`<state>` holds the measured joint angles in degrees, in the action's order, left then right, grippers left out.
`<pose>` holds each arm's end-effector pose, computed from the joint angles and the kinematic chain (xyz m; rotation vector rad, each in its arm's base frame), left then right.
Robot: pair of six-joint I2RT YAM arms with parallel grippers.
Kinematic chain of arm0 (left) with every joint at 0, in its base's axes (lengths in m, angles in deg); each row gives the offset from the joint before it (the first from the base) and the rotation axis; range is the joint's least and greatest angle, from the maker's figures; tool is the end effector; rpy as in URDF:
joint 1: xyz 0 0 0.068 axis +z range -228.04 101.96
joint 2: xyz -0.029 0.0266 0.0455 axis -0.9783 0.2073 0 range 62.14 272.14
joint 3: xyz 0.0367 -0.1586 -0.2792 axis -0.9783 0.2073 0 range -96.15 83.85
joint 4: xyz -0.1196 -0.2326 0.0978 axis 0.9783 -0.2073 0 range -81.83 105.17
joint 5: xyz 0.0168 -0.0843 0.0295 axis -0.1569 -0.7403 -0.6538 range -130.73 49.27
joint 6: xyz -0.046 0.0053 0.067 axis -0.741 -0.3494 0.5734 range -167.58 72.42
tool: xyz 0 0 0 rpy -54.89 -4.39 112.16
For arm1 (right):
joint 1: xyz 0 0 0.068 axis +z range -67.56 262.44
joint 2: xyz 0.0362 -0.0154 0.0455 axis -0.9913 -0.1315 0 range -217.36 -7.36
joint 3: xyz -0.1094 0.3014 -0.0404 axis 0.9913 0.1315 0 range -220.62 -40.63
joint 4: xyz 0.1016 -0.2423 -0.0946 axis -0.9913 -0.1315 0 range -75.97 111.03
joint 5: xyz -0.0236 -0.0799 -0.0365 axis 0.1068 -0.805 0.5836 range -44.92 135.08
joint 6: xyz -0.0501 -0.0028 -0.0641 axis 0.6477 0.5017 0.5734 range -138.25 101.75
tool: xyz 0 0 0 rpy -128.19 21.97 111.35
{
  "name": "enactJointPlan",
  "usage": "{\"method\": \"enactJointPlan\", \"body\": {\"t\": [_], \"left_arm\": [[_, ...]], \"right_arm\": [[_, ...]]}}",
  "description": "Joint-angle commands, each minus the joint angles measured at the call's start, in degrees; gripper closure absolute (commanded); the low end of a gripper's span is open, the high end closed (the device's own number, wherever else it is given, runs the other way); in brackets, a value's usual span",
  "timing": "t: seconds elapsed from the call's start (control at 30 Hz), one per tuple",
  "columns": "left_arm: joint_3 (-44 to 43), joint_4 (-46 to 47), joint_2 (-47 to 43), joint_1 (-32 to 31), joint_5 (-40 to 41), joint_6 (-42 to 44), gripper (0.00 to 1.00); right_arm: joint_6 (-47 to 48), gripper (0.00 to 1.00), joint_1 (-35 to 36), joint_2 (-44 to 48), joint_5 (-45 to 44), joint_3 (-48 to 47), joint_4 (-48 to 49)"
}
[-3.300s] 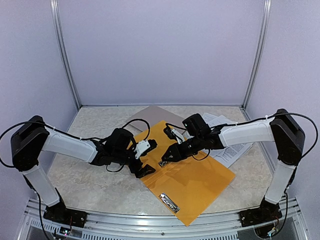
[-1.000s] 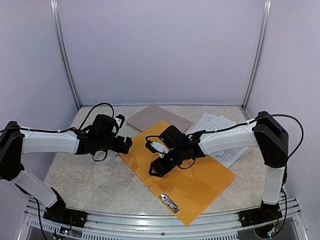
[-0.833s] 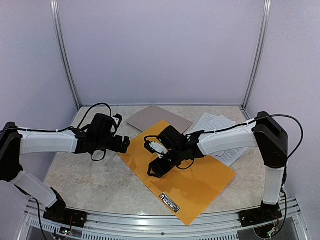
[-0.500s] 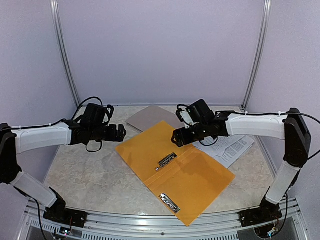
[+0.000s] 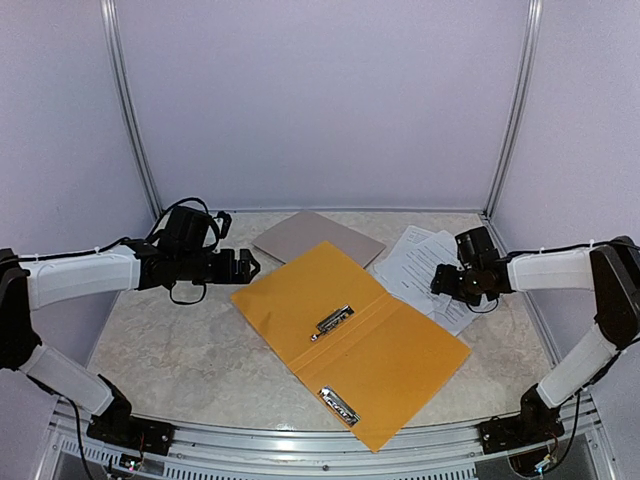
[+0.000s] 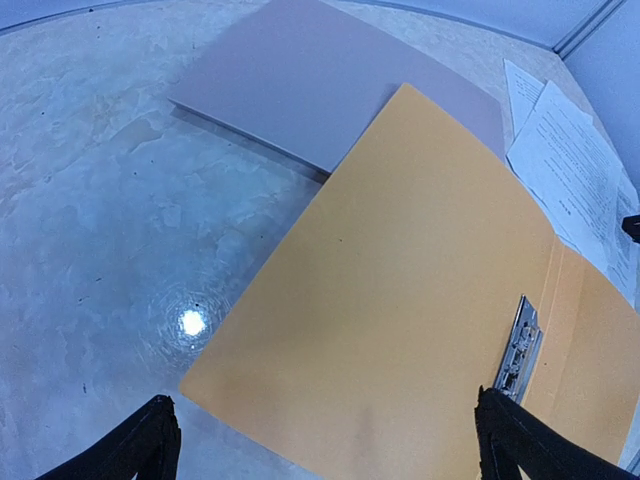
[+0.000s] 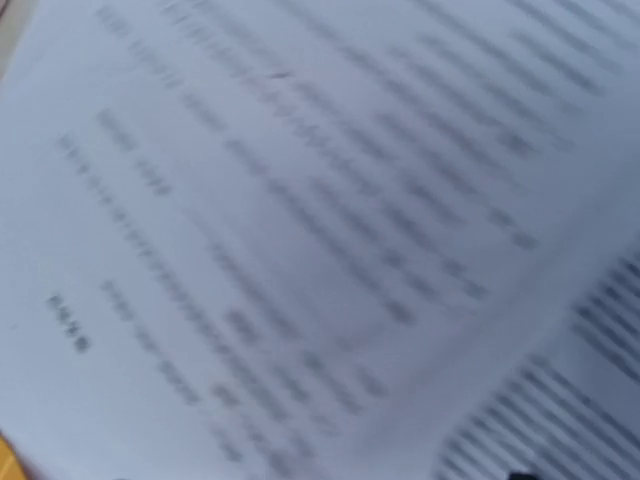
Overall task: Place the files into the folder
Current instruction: Open the spring clip on the folder and the spring clip on the folder, then pick up the file from the corner of the board.
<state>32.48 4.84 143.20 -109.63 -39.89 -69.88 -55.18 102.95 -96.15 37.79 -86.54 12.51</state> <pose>0.2907 -0.1776 0.2539 0.1796 2.3078 -0.4740 0.3193 0.1098 0.1810 0.4086 2.4447 0.2786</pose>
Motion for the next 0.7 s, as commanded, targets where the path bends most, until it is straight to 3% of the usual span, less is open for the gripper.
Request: {"method": "enactJointPlan", "body": {"t": [0.0,0.67], "left_arm": [[0.4,1.3,0.6,0.0,-4.0,-0.5,0.01],[1.2,3.2,0.0,0.0,-7.5,-0.5,0.01]], "right_arm": [[-8.3,0.22,-1.8,4.7,0.2,5.6,6.7],[-20.7,0.37,-8.2,-1.7,5.5,17.5,29.4]]}}
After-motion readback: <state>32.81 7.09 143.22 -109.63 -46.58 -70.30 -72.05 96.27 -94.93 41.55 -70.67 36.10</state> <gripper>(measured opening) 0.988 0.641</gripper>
